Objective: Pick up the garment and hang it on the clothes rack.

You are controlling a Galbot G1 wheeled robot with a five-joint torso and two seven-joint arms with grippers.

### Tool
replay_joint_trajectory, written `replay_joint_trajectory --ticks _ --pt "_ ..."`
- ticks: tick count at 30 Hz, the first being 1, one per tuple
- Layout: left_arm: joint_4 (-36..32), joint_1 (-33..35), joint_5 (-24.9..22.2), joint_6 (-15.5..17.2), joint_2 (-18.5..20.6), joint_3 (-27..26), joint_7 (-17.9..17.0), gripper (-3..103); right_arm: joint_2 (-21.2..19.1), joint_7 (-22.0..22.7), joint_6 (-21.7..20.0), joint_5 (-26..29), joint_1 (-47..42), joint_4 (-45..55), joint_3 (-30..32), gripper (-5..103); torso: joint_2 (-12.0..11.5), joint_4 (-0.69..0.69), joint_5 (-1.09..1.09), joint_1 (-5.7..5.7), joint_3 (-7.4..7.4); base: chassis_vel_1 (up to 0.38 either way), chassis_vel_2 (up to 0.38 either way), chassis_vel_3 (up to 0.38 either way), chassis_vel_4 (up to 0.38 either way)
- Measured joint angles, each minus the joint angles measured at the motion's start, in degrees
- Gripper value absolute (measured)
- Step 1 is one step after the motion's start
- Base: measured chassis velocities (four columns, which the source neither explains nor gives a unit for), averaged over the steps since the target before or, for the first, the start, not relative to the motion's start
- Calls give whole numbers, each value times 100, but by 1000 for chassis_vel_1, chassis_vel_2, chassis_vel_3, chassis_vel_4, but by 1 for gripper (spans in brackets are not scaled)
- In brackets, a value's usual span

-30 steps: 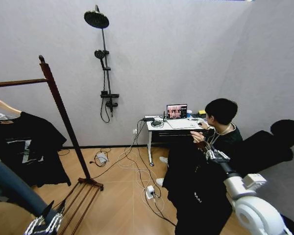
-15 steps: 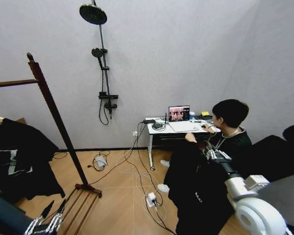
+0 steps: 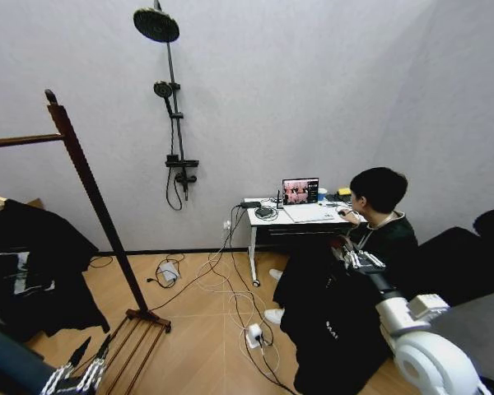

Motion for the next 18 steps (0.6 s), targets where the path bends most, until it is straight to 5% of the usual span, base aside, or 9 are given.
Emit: replay_joint_trajectory --ticks 18 --pt "0 0 0 0 0 0 0 46 -18 -2 104 18 57 -50 4 9 0 3 -1 1 0 49 41 51 45"
